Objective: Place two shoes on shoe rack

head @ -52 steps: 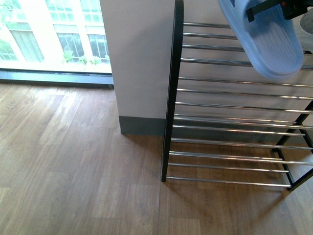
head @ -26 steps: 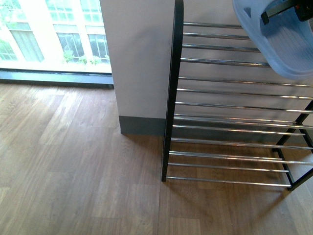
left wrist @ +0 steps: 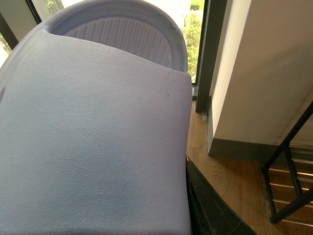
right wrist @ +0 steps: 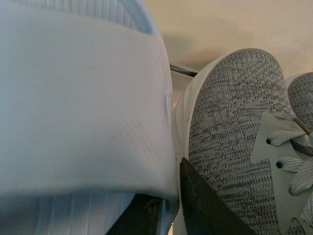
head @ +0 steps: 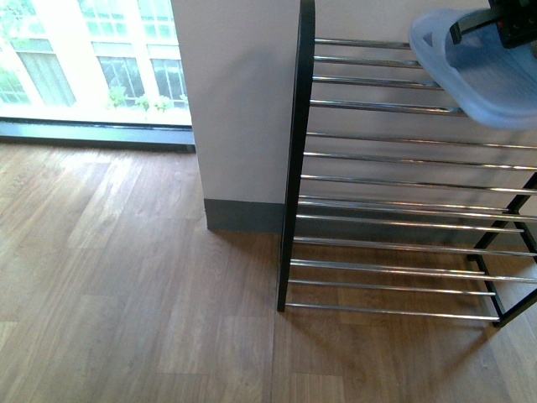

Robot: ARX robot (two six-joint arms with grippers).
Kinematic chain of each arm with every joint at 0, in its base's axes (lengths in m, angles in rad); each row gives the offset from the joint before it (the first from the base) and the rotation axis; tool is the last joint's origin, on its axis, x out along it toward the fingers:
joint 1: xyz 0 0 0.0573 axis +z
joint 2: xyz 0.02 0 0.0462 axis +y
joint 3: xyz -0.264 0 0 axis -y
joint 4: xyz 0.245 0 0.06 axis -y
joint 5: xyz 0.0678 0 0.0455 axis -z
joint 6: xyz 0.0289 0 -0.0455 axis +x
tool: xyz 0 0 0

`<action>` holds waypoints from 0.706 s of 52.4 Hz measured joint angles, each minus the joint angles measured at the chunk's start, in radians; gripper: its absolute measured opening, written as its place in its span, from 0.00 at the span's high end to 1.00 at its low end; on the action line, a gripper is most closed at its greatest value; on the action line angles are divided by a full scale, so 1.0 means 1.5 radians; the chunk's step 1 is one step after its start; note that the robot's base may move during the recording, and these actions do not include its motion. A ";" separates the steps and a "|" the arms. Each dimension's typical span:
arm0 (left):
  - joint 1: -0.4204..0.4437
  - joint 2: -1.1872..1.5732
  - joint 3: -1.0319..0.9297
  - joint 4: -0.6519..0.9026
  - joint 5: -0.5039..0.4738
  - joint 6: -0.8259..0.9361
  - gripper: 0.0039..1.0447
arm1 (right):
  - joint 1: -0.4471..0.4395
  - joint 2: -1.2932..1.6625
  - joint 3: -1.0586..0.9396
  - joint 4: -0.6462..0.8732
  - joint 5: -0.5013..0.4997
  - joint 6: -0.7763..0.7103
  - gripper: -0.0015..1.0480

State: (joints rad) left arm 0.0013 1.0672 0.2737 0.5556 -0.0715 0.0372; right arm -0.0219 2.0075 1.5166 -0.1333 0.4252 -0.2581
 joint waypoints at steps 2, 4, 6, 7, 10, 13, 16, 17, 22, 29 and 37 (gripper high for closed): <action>0.000 0.000 0.000 0.000 0.000 0.000 0.99 | 0.000 0.000 0.000 0.008 -0.002 0.001 0.75; 0.000 0.000 0.000 0.000 0.000 0.000 0.99 | 0.000 -0.003 -0.003 0.020 -0.010 0.003 0.67; 0.000 0.000 0.000 0.000 0.000 0.000 0.99 | 0.000 -0.007 -0.005 0.027 -0.017 0.005 0.62; 0.000 0.000 0.000 0.000 0.000 0.000 0.99 | 0.001 -0.009 -0.006 0.030 -0.019 0.005 0.60; 0.000 0.000 0.000 0.000 0.000 0.000 0.99 | 0.002 -0.026 -0.022 0.052 -0.034 0.006 0.48; 0.000 0.000 0.000 0.000 0.000 0.000 0.99 | 0.004 -0.043 -0.037 0.068 -0.046 0.007 0.38; 0.000 0.000 0.000 0.000 0.000 0.000 0.99 | 0.005 -0.063 -0.052 0.084 -0.055 0.008 0.30; 0.000 0.000 0.000 0.000 0.000 0.000 0.99 | 0.005 -0.067 -0.055 0.088 -0.055 0.008 0.28; 0.000 0.000 0.000 0.000 0.000 0.000 0.99 | 0.006 -0.105 -0.089 0.122 -0.081 0.014 0.14; 0.000 0.000 0.000 0.000 0.000 0.000 0.99 | 0.001 -0.151 -0.141 0.153 -0.106 0.021 0.09; 0.000 0.000 0.000 0.000 0.000 0.000 0.99 | -0.012 -0.204 -0.210 0.211 -0.153 0.040 0.09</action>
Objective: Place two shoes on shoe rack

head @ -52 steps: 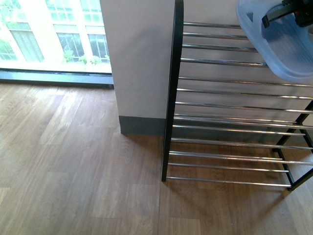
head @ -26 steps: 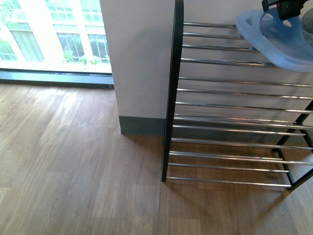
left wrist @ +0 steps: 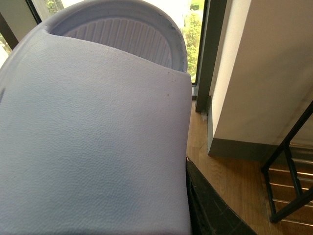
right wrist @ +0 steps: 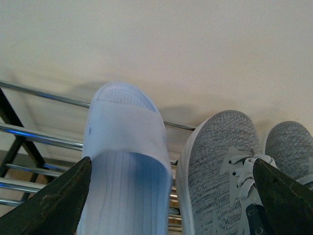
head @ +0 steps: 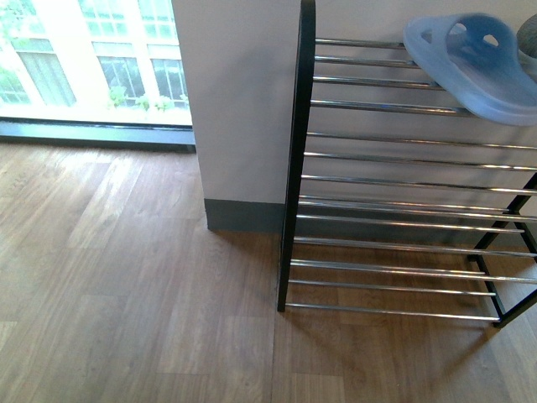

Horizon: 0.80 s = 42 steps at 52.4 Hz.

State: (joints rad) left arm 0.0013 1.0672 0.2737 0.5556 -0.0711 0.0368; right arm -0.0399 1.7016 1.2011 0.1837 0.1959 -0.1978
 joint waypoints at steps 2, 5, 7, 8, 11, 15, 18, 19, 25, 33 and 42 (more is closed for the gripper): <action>0.000 0.000 0.000 0.000 0.000 0.000 0.99 | -0.007 -0.021 -0.028 0.026 -0.020 0.011 0.09; 0.000 0.000 0.000 0.000 0.000 0.000 0.99 | -0.017 -0.052 -0.067 0.068 -0.047 0.032 0.09; 0.000 0.000 0.000 0.000 0.000 0.000 0.99 | -0.024 -0.073 -0.093 0.098 -0.064 0.049 0.09; 0.000 0.000 0.000 0.000 0.000 0.000 0.99 | -0.031 -0.091 -0.114 0.123 -0.078 0.057 0.09; 0.000 0.000 0.000 0.000 0.000 0.000 0.99 | -0.047 -0.133 -0.166 0.175 -0.102 0.078 0.09; 0.000 0.000 0.000 0.000 0.000 0.000 0.99 | -0.066 -0.179 -0.222 0.224 -0.135 0.101 0.09; 0.000 0.000 0.000 0.000 0.000 0.000 0.99 | -0.077 -0.210 -0.260 0.250 -0.149 0.111 0.09; 0.000 0.000 0.000 0.000 0.000 0.000 0.99 | -0.085 -0.228 -0.285 0.267 -0.161 0.120 0.09; 0.000 0.000 0.000 0.000 0.000 0.000 0.99 | -0.105 -0.288 -0.371 0.323 -0.206 0.146 0.09; 0.000 0.000 0.000 0.000 0.000 0.000 0.99 | -0.124 -0.349 -0.479 0.407 -0.236 0.172 0.09; 0.000 0.000 0.000 0.000 0.000 0.000 0.99 | -0.133 -0.366 -0.569 0.518 -0.208 0.179 0.09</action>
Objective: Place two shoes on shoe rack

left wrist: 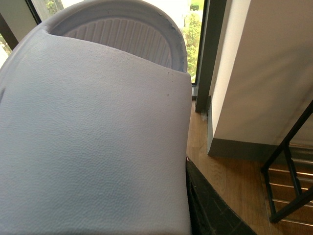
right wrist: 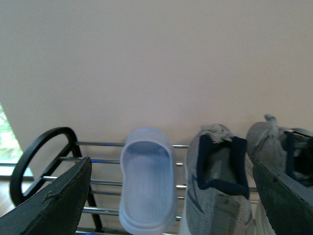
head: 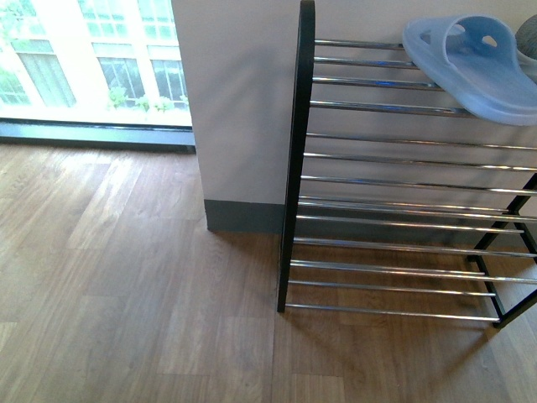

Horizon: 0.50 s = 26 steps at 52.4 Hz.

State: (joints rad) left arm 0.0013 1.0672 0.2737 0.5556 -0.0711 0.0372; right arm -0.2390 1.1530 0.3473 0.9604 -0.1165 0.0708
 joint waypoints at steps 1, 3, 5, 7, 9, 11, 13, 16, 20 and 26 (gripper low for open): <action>0.000 0.000 0.000 0.000 0.000 0.000 0.99 | 0.000 0.000 -0.003 0.003 0.003 0.000 0.09; 0.000 0.000 0.000 0.000 0.000 0.000 0.99 | -0.001 0.002 -0.007 0.008 0.009 0.000 0.09; 0.000 0.000 0.000 0.000 0.000 0.000 0.99 | -0.002 0.002 -0.009 0.008 0.008 0.000 0.09; 0.000 0.000 0.000 0.000 0.000 0.000 0.99 | -0.006 -0.020 -0.002 -0.064 -0.046 -0.015 0.16; 0.000 0.000 0.000 0.000 0.000 0.000 0.99 | -0.002 -0.040 -0.006 -0.113 -0.063 -0.023 0.22; 0.000 0.000 0.000 0.000 0.000 0.000 0.99 | 0.006 -0.063 -0.021 -0.142 -0.064 -0.029 0.29; 0.000 0.000 0.000 0.000 0.000 0.000 0.99 | 0.013 -0.077 -0.033 -0.149 -0.062 -0.032 0.34; 0.000 0.000 0.000 0.000 0.000 0.000 0.99 | 0.024 -0.097 -0.053 -0.153 -0.055 -0.035 0.42; 0.000 0.000 0.000 0.000 0.000 0.000 0.99 | 0.036 -0.121 -0.074 -0.156 -0.041 -0.040 0.52; 0.000 0.000 0.000 0.000 0.000 0.000 0.99 | 0.059 -0.171 -0.111 -0.168 -0.018 -0.042 0.73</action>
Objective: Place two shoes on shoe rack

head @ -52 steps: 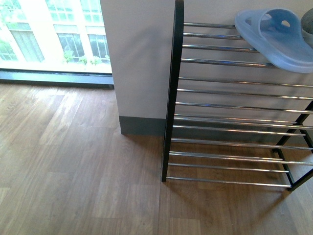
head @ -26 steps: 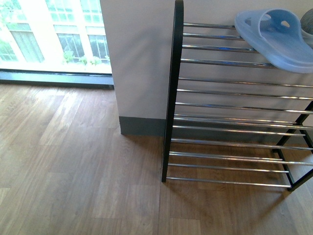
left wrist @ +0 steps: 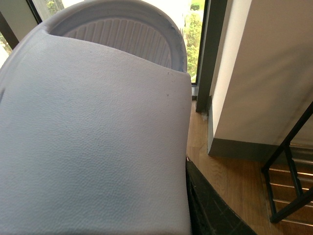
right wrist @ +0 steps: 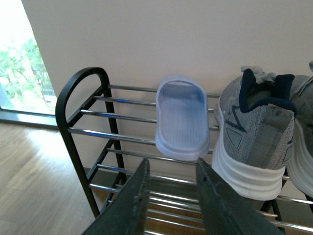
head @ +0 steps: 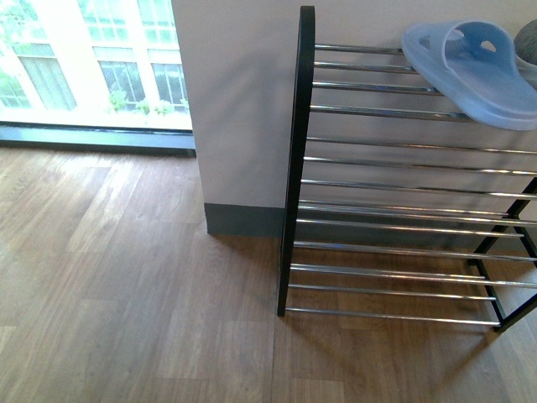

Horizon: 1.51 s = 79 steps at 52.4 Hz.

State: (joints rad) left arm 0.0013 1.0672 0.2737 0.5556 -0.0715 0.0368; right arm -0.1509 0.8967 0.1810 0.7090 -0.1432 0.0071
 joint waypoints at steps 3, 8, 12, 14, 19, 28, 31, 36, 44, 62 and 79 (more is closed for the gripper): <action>0.000 0.000 0.000 0.000 0.000 0.000 0.99 | 0.010 -0.021 -0.015 -0.008 0.009 0.000 0.83; 0.000 0.000 0.000 0.000 0.000 0.000 0.99 | 0.022 -0.052 -0.032 -0.022 0.019 0.000 0.96; 0.000 0.000 0.000 0.000 0.000 0.000 0.99 | 0.031 -0.079 -0.046 -0.036 0.029 -0.003 0.99; 0.000 0.000 0.000 0.000 0.000 0.000 0.99 | 0.036 -0.097 -0.054 -0.045 0.034 -0.002 0.99; 0.000 0.000 0.000 0.000 0.000 0.000 0.99 | 0.086 -0.143 -0.071 -0.075 0.090 -0.002 0.99; 0.000 0.000 0.000 0.000 0.000 0.000 0.99 | 0.097 -0.208 -0.089 -0.122 0.095 -0.003 0.99; 0.000 0.000 0.000 0.000 0.000 0.000 0.99 | 0.098 -0.222 -0.108 -0.108 0.095 -0.003 0.99; 0.000 0.000 0.000 0.000 0.000 0.000 0.99 | 0.098 -0.256 -0.108 -0.136 0.096 -0.003 0.99; 0.000 0.000 0.000 0.000 0.000 0.000 0.99 | 0.098 -0.318 -0.108 -0.195 0.096 -0.003 0.99; 0.000 0.000 0.000 0.000 0.000 0.000 0.99 | 0.098 -0.406 -0.108 -0.279 0.096 -0.003 0.99; 0.000 0.000 0.000 0.000 0.000 0.000 0.99 | 0.098 -0.473 -0.108 -0.347 0.096 -0.003 0.99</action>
State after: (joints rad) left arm 0.0013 1.0672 0.2737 0.5556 -0.0711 0.0372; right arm -0.0036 0.1867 0.0189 0.1879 0.0002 0.0032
